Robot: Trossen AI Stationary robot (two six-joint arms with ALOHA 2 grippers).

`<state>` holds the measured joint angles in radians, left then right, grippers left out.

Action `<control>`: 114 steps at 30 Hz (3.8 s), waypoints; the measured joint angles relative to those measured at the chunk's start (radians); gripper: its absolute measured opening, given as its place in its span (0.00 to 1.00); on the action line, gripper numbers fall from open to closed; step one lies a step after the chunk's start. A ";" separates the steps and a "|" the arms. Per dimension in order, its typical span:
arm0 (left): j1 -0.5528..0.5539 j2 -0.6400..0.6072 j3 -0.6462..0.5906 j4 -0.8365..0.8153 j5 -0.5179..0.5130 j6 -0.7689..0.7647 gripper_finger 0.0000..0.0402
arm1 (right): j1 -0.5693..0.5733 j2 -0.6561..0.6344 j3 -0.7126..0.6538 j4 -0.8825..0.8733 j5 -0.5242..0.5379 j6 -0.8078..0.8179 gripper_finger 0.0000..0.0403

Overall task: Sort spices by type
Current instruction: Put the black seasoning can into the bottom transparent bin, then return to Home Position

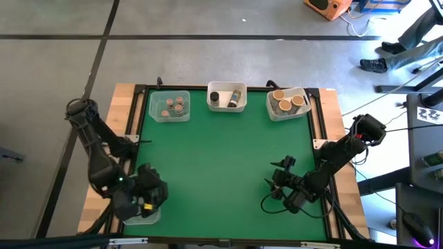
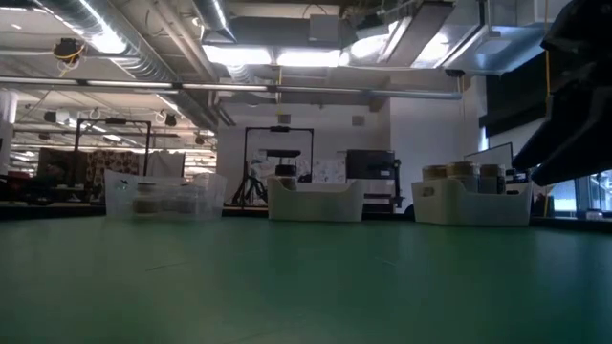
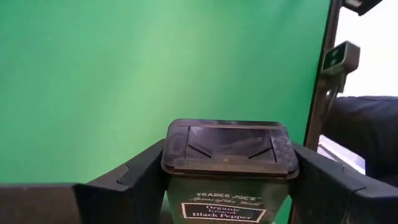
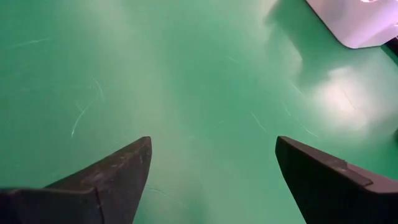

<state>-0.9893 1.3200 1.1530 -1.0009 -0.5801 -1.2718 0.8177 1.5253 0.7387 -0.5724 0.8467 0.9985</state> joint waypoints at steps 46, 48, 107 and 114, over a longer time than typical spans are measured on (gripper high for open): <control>-0.417 0.002 -0.338 -0.059 -0.003 -0.507 0.65 | -0.069 0.000 0.000 -0.001 -0.045 0.044 0.85; -0.417 0.002 -0.339 -0.067 -0.001 -0.524 0.65 | -0.073 0.000 0.000 0.000 -0.046 0.044 0.85; 0.859 -0.561 -0.803 1.089 0.343 1.142 0.01 | -0.855 -0.923 -0.643 0.869 -0.891 -0.904 0.04; 0.846 -0.746 -0.953 1.135 0.331 1.114 0.00 | -0.865 -1.147 -0.726 0.830 -0.912 -0.875 0.01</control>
<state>-0.1432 0.5739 0.1997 0.1346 -0.2486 -0.1576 -0.0471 0.3786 0.0128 0.2576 -0.0649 0.1231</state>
